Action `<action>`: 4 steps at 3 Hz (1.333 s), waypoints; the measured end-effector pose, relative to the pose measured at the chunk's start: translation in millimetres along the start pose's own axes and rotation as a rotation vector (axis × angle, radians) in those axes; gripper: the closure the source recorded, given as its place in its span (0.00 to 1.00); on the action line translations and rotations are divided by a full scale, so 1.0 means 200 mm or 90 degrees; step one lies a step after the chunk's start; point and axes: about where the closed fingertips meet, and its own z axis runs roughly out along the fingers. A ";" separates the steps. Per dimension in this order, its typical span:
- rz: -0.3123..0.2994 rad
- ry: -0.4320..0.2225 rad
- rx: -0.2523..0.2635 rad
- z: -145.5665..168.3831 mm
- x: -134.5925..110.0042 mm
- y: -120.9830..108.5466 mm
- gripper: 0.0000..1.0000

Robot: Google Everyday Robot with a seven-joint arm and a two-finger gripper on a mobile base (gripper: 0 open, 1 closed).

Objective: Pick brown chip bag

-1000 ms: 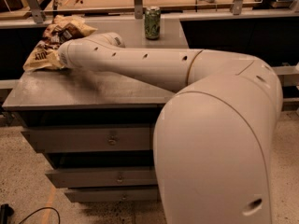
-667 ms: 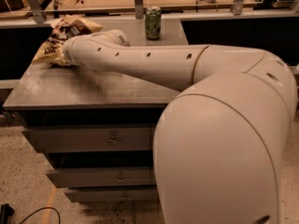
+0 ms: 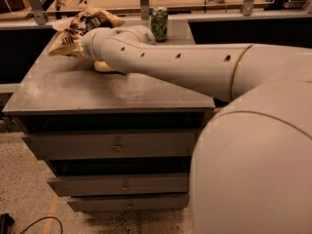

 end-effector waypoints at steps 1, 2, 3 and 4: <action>0.016 0.017 -0.005 -0.05 0.09 -0.12 1.00; 0.061 0.023 -0.022 -0.16 0.08 -0.32 1.00; 0.054 -0.010 -0.049 -0.33 0.01 -0.43 1.00; 0.002 -0.032 -0.065 -0.36 -0.05 -0.38 1.00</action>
Offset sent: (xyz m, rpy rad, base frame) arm -0.0021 -0.1335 0.0444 0.0388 -0.0139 0.1865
